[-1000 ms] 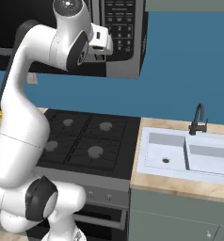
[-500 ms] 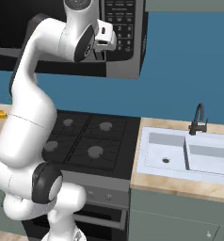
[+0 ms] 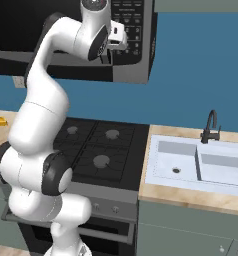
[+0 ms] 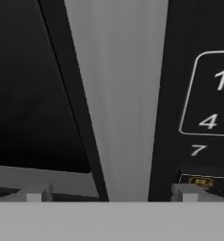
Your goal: Retrieve the reheated potato from the microwave, then place the potato, cheese, and condiment on the cutting board.
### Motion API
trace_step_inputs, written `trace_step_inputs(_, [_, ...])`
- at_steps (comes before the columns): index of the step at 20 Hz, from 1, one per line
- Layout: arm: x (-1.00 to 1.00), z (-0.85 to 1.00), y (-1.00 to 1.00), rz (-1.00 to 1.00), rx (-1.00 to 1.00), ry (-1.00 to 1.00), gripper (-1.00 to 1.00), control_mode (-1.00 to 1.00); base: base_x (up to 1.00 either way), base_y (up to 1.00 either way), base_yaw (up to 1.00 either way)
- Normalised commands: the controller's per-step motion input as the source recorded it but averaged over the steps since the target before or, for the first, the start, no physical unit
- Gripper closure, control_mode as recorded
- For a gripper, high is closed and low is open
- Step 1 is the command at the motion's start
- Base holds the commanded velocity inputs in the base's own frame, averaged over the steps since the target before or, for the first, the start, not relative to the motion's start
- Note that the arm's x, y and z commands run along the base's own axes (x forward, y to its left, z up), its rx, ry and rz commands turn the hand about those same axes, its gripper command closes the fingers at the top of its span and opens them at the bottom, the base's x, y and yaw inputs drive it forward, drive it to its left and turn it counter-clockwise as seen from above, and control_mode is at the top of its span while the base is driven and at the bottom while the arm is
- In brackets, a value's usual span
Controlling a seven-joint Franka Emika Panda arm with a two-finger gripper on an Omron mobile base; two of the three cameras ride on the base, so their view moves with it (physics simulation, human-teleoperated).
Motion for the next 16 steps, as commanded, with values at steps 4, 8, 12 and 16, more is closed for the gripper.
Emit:
trace_step_inputs(4, [0.47,-0.07,0.0,0.05,0.0,0.0,-1.0,-1.0,0.0,0.0,0.0])
trace_step_inputs(8, [0.37,-0.07,-0.07,0.13,-0.02,0.0,-1.0,-1.0,0.0,0.0,0.0])
trace_step_inputs(12, [0.26,-0.07,-0.05,0.12,-0.07,0.0,-1.0,-1.0,0.0,0.0,0.0])
trace_step_inputs(16, [0.17,-0.17,0.01,0.09,-0.09,-0.04,-1.0,-1.0,0.0,0.0,0.0])
